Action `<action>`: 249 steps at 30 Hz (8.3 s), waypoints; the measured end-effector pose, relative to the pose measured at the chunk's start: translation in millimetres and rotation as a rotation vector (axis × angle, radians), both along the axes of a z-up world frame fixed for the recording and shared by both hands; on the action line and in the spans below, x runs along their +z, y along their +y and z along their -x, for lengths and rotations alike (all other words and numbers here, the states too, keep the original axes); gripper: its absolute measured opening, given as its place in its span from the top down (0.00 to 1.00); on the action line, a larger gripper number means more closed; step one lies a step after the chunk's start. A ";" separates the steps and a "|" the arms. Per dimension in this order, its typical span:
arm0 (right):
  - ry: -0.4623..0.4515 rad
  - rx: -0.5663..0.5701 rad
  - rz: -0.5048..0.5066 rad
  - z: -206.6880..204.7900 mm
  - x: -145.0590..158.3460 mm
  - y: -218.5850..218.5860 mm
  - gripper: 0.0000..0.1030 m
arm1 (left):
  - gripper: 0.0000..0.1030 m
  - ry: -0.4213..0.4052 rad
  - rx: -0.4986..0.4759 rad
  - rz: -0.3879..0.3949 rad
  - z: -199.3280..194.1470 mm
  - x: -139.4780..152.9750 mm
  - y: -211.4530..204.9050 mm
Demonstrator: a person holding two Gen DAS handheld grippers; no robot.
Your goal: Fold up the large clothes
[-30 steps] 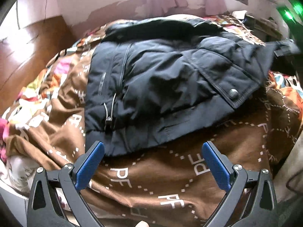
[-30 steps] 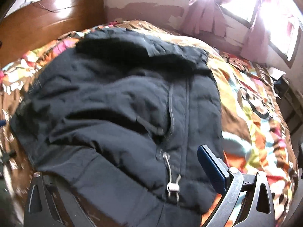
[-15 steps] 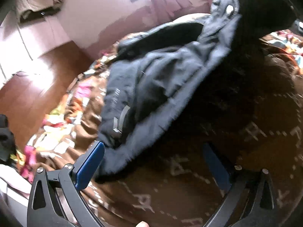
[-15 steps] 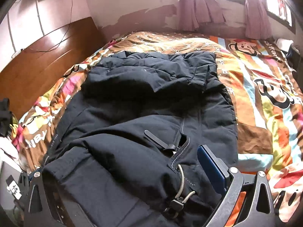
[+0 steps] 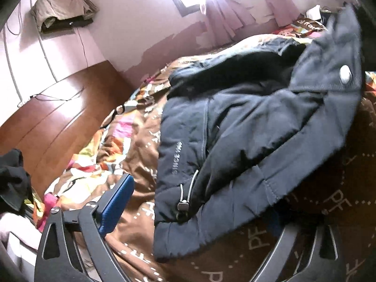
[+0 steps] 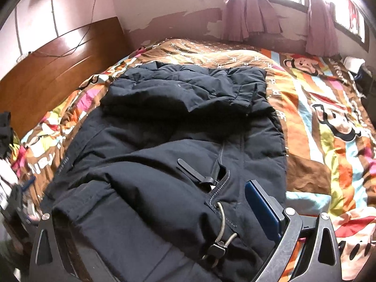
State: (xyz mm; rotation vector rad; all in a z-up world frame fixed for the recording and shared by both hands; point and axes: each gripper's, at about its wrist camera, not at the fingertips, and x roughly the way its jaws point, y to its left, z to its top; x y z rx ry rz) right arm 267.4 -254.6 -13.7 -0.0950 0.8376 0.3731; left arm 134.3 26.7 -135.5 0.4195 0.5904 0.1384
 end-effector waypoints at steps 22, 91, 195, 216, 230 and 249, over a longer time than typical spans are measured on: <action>-0.110 0.022 0.380 92.1 -113.8 15.6 0.15 | 0.34 0.006 -0.037 -0.049 0.6 -1.7 0.7; -0.519 -0.120 -0.018 142.3 80.2 6.5 0.92 | 0.94 -0.170 -0.196 0.126 39.8 174.8 -3.4; -0.031 -0.047 -0.104 -211.8 -74.2 28.6 0.00 | 0.01 0.264 -0.264 0.601 -314.6 59.0 47.7; -0.058 -0.051 -0.157 -217.0 -84.5 25.9 0.00 | 0.01 0.236 -0.258 0.595 -316.4 53.7 40.6; -0.074 -0.053 -0.163 -215.5 -85.9 26.5 0.00 | 0.01 0.233 -0.259 0.593 -316.5 53.2 41.1; -0.148 -0.063 -0.123 -196.7 -83.0 31.4 0.00 | 0.01 0.128 -0.279 0.572 -299.4 51.5 40.9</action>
